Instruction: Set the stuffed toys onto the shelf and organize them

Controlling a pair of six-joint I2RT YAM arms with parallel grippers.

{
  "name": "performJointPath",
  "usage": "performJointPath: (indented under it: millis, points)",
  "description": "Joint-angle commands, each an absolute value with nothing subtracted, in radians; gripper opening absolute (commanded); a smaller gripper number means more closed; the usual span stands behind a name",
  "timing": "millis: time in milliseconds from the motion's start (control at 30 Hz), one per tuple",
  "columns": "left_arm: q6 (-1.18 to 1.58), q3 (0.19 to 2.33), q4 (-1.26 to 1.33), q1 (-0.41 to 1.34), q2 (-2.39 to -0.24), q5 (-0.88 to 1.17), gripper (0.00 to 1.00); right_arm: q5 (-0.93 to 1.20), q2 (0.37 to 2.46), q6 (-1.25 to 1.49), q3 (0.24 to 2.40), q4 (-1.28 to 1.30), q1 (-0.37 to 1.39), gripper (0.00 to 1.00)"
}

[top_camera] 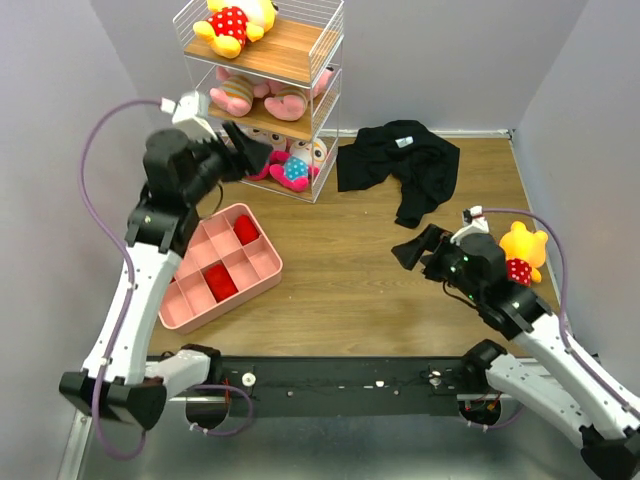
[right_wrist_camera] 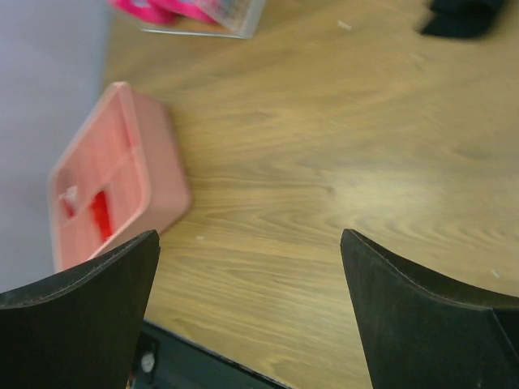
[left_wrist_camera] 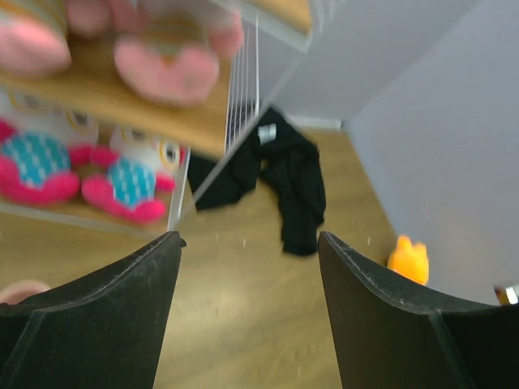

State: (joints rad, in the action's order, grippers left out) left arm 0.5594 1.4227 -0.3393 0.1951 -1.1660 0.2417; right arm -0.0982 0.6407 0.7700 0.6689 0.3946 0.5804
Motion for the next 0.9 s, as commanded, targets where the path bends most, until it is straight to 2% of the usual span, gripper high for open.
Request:
performJointPath:
  millis: [0,100,200,333,433,500,733,867]
  points:
    - [0.52,1.162,-0.344,0.285,-1.031,0.238,0.79,-0.413,0.773,0.896,0.73,0.609,0.577,0.95]
    - [0.486,1.065,-0.386,0.304,-1.005,0.264,0.8,-0.645,0.921,0.922,0.799,0.768,0.56,0.92]
    - [0.431,0.975,-0.414,0.314,-0.973,0.187,0.8,-0.739,1.024,0.979,0.867,0.873,0.453,0.92]
    - [0.417,0.931,-0.411,0.36,-0.939,0.152,0.8,-0.726,1.099,0.763,0.854,0.746,0.206,0.92]
    - [0.437,0.913,-0.385,0.374,-0.917,0.158,0.8,-0.802,1.204,0.718,0.926,0.811,0.094,0.93]
    - [0.446,0.907,-0.382,0.38,-0.916,0.161,0.8,-0.856,1.25,0.757,0.972,0.908,0.075,0.94]
    - [0.442,0.907,-0.388,0.399,-0.942,0.155,0.8,-0.839,1.387,0.717,0.979,0.939,0.005,0.95]
    - [0.439,0.905,-0.388,0.399,-0.937,0.129,0.8,-0.787,1.486,0.69,1.017,0.956,0.005,0.9]
